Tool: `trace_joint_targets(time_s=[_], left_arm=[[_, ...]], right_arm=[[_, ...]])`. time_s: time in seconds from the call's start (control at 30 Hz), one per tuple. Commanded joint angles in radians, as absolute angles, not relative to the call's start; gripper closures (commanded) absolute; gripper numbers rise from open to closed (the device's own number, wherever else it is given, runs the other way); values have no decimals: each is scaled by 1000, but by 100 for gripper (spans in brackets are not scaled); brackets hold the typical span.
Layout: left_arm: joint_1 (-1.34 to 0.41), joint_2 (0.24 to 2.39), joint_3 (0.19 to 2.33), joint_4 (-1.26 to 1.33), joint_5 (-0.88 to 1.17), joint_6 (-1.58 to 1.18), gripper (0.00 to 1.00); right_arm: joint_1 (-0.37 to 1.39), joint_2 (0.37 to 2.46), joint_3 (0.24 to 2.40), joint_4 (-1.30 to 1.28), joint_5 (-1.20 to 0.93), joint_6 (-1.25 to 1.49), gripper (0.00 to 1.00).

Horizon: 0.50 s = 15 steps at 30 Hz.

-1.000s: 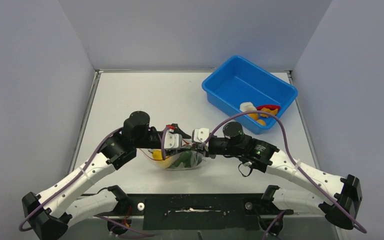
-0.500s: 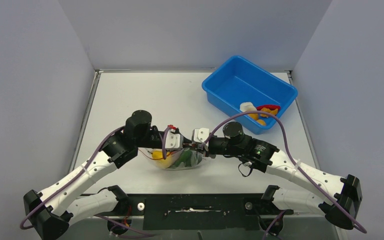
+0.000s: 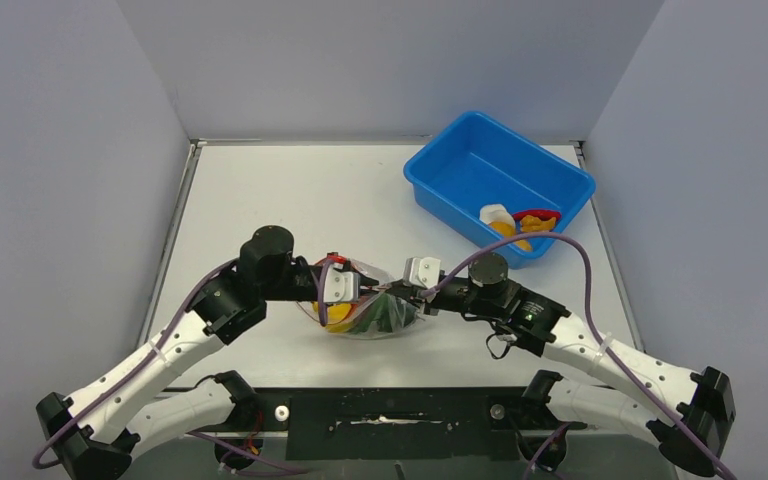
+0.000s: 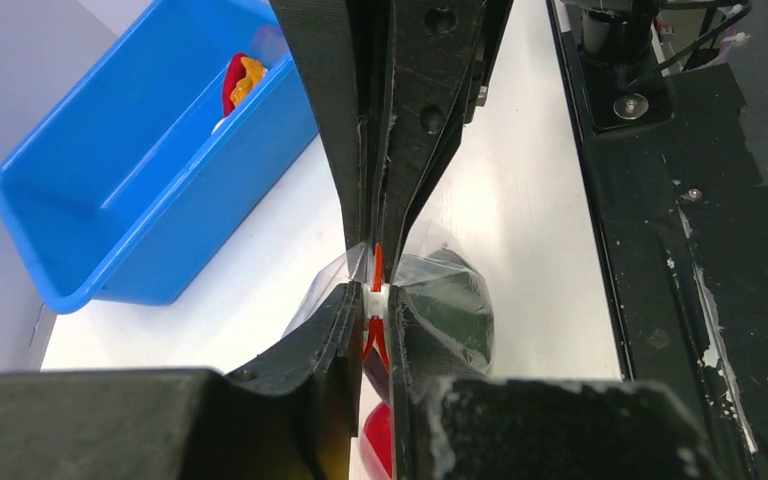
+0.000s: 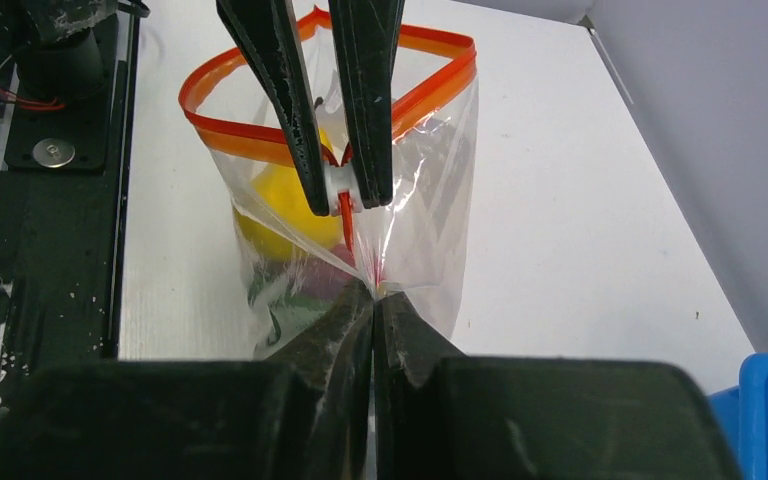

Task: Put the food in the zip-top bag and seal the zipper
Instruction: Zip the zipper food storage bag at the center of the board.

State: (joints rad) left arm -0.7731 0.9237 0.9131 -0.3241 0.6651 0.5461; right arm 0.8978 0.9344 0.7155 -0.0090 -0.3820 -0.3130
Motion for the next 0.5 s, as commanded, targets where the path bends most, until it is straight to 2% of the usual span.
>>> trace_joint_targets(time_s=[0.0,0.07,0.13,0.2,0.47], left_arm=[[-770,879,914,-304,648,530,100],[-770,880,910,-289,654,516,100],[-770,881,907,-279,659,511,100],[-771,883,906,-271,663,505,100],[-770,893,907,-261,672,504,100]], right_arm=[[874,915,709,58,-374,-307,100],[878,919,715,66,-399,-302,97],[889,921,720,77,-405,-296,83],[902,926,732,74,-406,-304,76],[923,969,771,51,-396,-318,70]])
